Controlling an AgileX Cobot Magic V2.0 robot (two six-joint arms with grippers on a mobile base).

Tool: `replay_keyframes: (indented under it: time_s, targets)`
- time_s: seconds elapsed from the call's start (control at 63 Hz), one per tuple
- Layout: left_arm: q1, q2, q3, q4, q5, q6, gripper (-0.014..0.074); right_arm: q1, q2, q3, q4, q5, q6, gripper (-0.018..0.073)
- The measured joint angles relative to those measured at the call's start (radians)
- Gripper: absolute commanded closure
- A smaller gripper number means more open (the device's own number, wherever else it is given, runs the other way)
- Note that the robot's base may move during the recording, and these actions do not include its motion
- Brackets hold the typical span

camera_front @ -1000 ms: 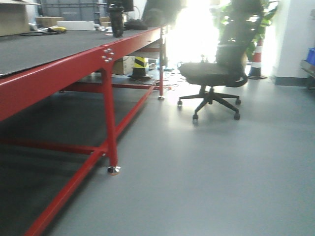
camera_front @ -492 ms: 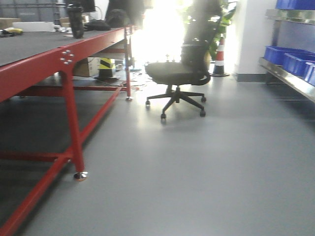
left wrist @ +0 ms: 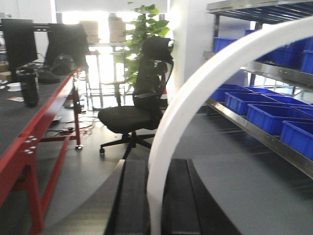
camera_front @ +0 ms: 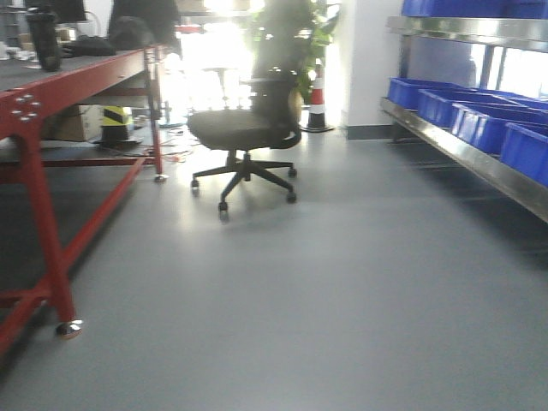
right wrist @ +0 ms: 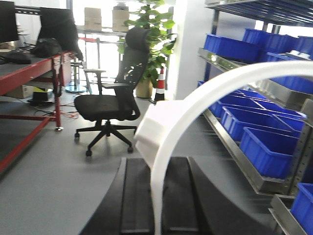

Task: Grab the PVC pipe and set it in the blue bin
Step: 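Hold the pipe in both grippers while the base turns away from the table, then hold the pipe while driving toward the shelf of blue bins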

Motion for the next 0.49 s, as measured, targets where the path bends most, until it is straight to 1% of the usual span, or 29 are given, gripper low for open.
replay_keyframes:
  time_s: [0.492]
  targets:
    - [0.0,0.0,0.0,0.0,0.0,0.0,0.0707,0.0,0.0,0.0,0.0,-0.003,0.0,0.0722]
